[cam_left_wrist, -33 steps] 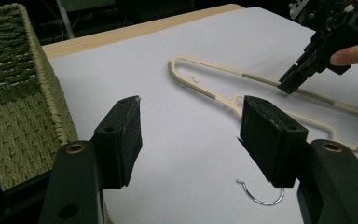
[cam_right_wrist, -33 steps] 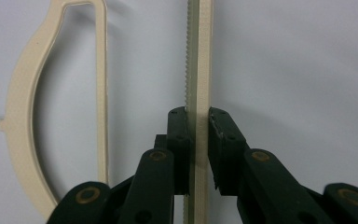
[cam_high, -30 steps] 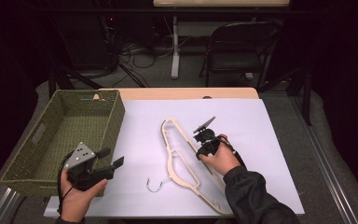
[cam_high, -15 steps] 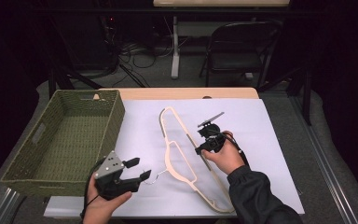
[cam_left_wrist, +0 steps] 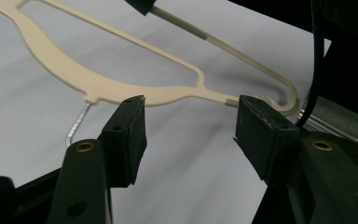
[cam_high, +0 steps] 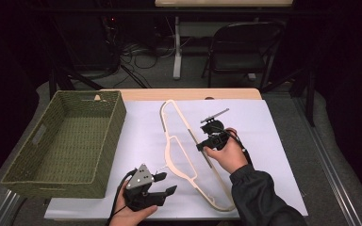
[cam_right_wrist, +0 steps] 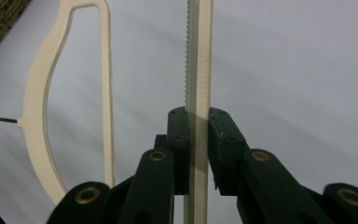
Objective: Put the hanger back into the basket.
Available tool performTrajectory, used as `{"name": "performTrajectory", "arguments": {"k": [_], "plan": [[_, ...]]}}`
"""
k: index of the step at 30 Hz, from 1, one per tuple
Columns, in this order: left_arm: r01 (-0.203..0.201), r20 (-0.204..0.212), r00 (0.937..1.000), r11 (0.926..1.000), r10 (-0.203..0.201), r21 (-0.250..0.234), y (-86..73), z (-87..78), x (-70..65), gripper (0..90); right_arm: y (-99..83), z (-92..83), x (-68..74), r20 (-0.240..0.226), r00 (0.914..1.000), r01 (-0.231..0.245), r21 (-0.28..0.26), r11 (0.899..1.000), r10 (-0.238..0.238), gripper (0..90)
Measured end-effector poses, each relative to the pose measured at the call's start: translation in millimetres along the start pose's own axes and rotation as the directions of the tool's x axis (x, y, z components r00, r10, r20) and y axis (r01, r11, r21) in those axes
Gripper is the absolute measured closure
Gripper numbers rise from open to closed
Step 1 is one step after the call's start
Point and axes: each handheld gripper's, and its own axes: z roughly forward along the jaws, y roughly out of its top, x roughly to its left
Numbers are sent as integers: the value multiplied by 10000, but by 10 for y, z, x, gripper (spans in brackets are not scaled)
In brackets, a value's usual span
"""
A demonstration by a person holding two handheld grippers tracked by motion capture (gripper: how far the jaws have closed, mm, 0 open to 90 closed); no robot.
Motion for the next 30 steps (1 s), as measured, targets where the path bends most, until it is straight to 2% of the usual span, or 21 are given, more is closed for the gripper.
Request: {"name": "performTrajectory", "arguments": {"k": [2, 9, 15, 21, 27, 30], "plan": [[70, 107, 9999, 9999, -71, 87, -24, 88, -38, 427, 14, -30, 11, -52, 10000, -53, -325, 9995, 51, 797], [115, 237, 9996, 9987, -127, 502, -48, 285, -79, 427, 42, -61, 32, -96, 10000, -17, -334, 9994, 14, 797], [456, 392, 9981, 9965, -484, 700, -46, 458, -67, 427, 49, -52, 52, -139, 9999, -74, -348, 9994, 69, 796], [741, 414, 9962, 9954, -767, 606, -9, 574, -56, 420, 50, -30, 67, -170, 9999, 5, -434, 9991, -13, 796], [1101, 339, 9931, 9924, -1121, 545, 7, 651, -41, 418, 38, -13, 52, -254, 9996, -120, -464, 9989, 109, 796], [1388, 361, 9894, 9890, -1407, 519, 9, 679, -14, 418, 29, -13, 36, -202, 9996, -201, -517, 9985, 191, 796]]}}
